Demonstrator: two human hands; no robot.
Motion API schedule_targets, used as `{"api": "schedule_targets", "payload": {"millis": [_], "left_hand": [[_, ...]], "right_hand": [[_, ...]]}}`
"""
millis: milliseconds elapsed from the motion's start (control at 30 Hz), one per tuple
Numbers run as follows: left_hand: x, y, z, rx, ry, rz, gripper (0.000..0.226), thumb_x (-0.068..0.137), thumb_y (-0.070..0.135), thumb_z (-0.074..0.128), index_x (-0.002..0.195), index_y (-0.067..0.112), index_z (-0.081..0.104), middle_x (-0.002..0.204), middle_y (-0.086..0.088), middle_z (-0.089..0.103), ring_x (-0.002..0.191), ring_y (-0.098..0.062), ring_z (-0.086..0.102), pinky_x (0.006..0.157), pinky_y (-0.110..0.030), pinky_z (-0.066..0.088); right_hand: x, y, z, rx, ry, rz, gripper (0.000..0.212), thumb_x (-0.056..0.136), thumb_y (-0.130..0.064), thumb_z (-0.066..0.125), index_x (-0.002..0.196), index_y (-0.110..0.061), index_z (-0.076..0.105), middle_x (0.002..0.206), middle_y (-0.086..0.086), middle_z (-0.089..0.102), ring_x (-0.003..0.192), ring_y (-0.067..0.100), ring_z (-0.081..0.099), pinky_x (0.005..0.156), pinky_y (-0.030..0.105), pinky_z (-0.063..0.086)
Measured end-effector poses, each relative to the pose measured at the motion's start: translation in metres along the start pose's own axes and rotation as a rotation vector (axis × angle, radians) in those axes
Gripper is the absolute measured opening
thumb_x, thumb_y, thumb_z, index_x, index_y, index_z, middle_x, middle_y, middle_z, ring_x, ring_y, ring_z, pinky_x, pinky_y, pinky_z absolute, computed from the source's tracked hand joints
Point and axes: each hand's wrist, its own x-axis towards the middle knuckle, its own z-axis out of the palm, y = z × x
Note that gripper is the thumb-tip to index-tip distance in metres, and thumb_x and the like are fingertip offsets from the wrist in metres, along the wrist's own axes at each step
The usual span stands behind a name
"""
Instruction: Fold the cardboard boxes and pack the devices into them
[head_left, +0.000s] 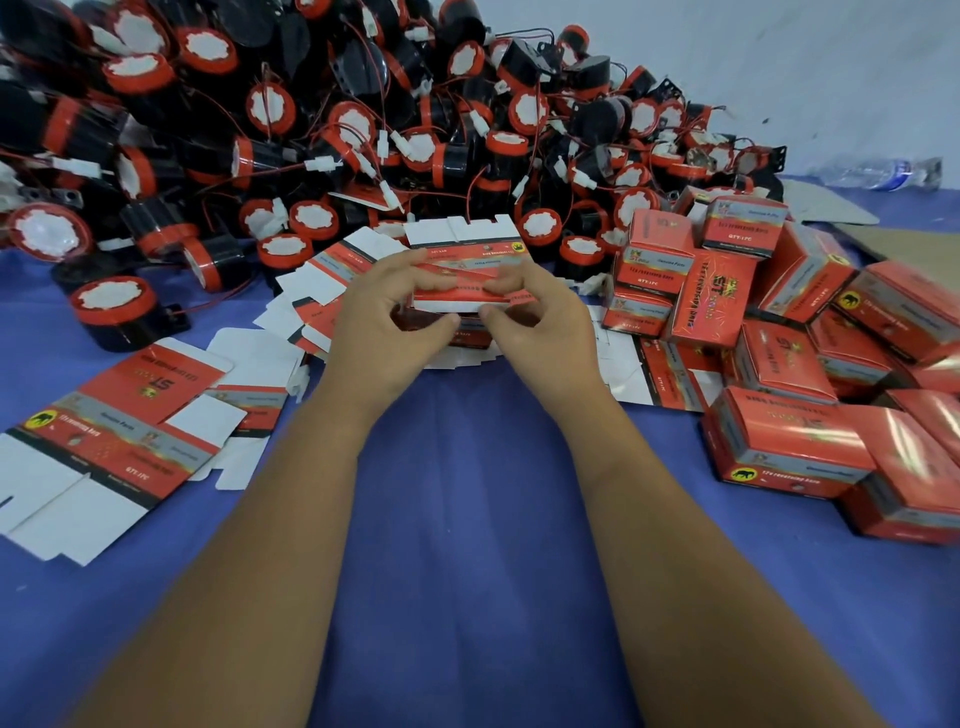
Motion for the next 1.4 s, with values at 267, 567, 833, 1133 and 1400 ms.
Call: {"api": "schedule_targets", "payload": {"millis": [267,567,833,1133,1400], "left_hand": [[-0.003,0.004,0.004,0.501,0.085,0.240,0.031,0.077,-0.003,0.073,0.104,0.010,0.076,0.098,-0.009,0.067,0.100,-0.034,0.055,0.085,-0.029,0.040],[-0.004,0.008,0.007,0.621,0.093,0.197,0.017,0.080,-0.002,0.069,0.094,0.005,0.076,0.090,-0.013,0.065,0.091,-0.039,0.056,0.076,-0.046,0.045],[-0.004,0.013,0.010,0.665,0.018,0.223,0.016,0.072,-0.002,0.067,0.086,0.005,0.066,0.086,-0.012,0.063,0.083,-0.037,0.054,0.077,-0.043,0.037],[-0.006,0.013,0.011,0.455,0.049,0.148,0.030,0.079,-0.014,0.054,0.094,0.004,0.073,0.094,-0.009,0.070,0.095,-0.033,0.054,0.076,-0.026,0.034],[-0.005,0.015,0.012,0.396,0.025,0.249,0.032,0.076,-0.017,0.050,0.091,0.000,0.072,0.094,-0.013,0.069,0.094,-0.036,0.059,0.084,-0.018,0.032]], "right_hand": [[0.000,0.000,0.001,-0.115,0.008,-0.177,0.012,0.088,-0.006,0.066,0.097,-0.008,0.073,0.119,-0.005,0.061,0.103,0.015,0.063,0.087,0.032,0.052],[-0.006,-0.012,0.004,-0.517,0.016,-0.379,0.018,0.092,-0.010,0.060,0.101,-0.002,0.073,0.106,0.007,0.063,0.092,0.023,0.059,0.065,0.043,0.051],[-0.013,-0.024,0.013,-0.685,-0.006,-0.492,0.006,0.070,0.005,0.070,0.072,0.000,0.067,0.076,0.011,0.061,0.059,0.031,0.055,0.052,0.027,0.023],[-0.007,-0.006,0.011,-0.358,-0.136,-0.204,0.040,0.080,-0.005,0.068,0.118,-0.003,0.056,0.137,0.011,0.050,0.127,0.028,0.040,0.102,0.042,0.036],[-0.002,-0.005,0.002,-0.340,-0.017,-0.194,0.055,0.072,-0.025,0.083,0.118,-0.010,0.057,0.117,0.006,0.046,0.108,0.023,0.044,0.091,0.039,0.042]]}}
